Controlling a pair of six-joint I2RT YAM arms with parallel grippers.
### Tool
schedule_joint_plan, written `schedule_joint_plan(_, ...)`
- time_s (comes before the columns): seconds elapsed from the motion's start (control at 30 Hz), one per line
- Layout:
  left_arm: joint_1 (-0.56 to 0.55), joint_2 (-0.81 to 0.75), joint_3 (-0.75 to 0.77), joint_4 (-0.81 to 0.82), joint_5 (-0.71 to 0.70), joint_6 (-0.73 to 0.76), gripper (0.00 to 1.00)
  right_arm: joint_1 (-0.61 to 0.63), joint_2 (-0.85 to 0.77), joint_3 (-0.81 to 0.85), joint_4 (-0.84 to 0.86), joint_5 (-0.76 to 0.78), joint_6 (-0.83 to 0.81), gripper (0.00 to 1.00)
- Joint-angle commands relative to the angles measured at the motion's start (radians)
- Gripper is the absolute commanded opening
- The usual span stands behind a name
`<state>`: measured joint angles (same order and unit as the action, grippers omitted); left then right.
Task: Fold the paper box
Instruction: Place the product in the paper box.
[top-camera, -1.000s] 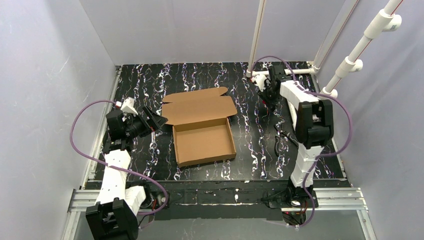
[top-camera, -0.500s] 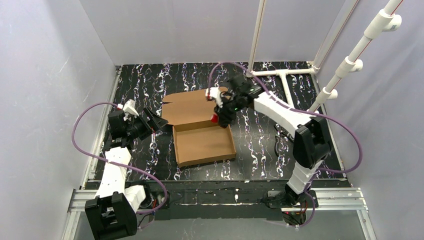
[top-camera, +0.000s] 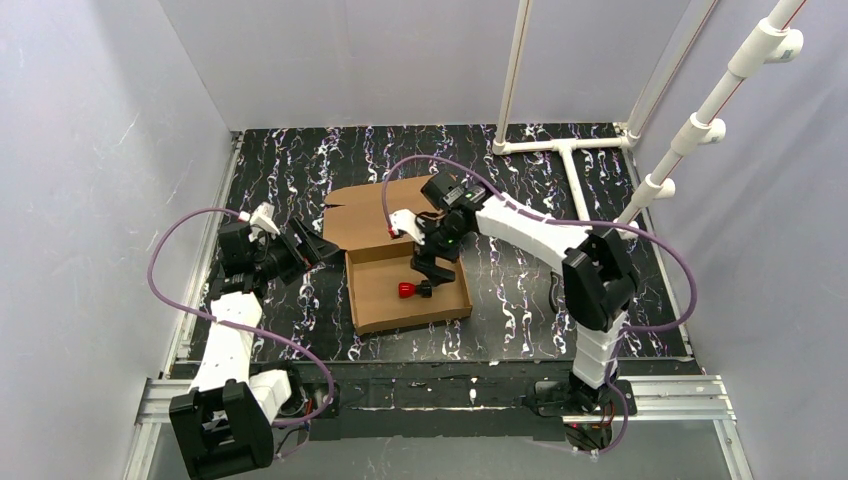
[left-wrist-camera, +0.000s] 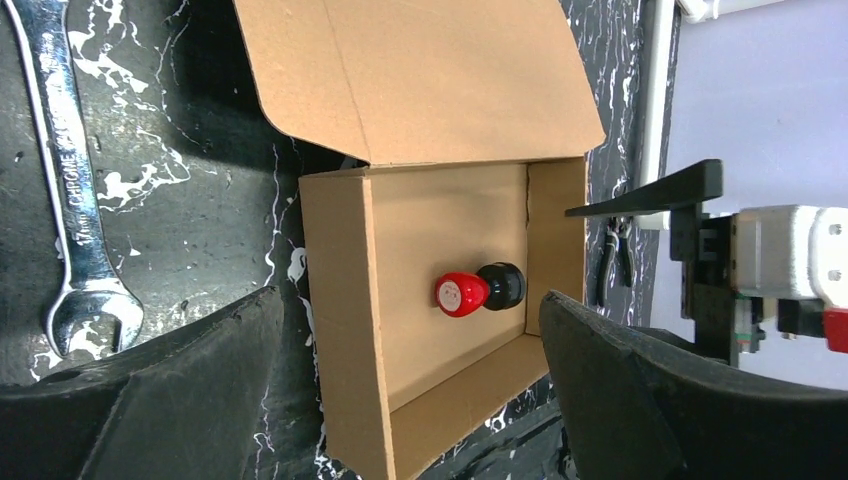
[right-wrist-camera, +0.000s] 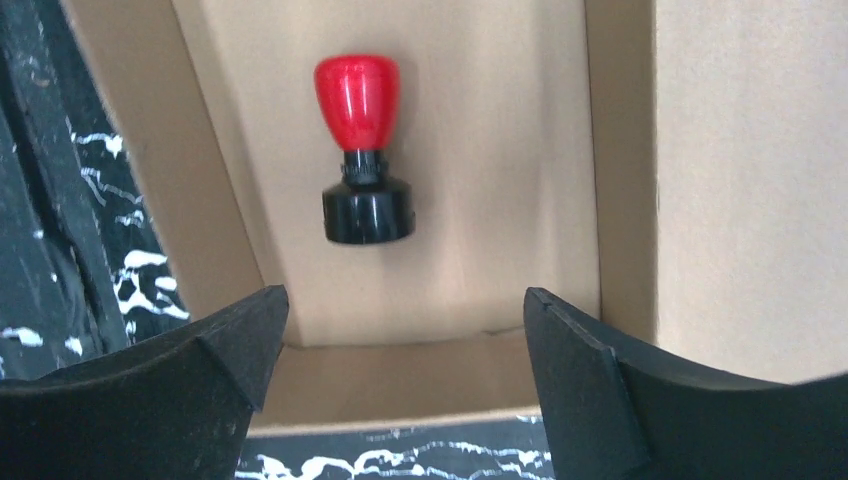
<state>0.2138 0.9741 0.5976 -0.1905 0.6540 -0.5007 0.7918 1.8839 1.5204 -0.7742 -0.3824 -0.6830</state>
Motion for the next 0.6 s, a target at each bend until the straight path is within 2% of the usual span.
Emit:
schedule_joint_plan(0.0, 0.002, -0.031, 0.027, -0.031, 0.050, -0.014, 0.98, -0.031, -0.130, 0.039, -0.138, -0.025, -0.127, 0.98)
schedule_joint_plan(0.17, 0.002, -0.085, 0.004, -0.044, 0.051, -0.032, 0.98, -0.157, -0.240, -0.070, -0.189, -0.189, -0.196, 0.98)
schedule_joint_plan(0.33, 0.002, -0.113, -0.002, -0.039, 0.070, -0.033, 0.98, -0.325, -0.352, -0.222, -0.123, -0.340, -0.140, 0.98)
schedule_joint_plan(0.57, -0.001, -0.117, -0.023, 0.015, 0.124, -0.061, 0.98, -0.431, -0.392, -0.368, -0.047, -0.353, -0.118, 0.98)
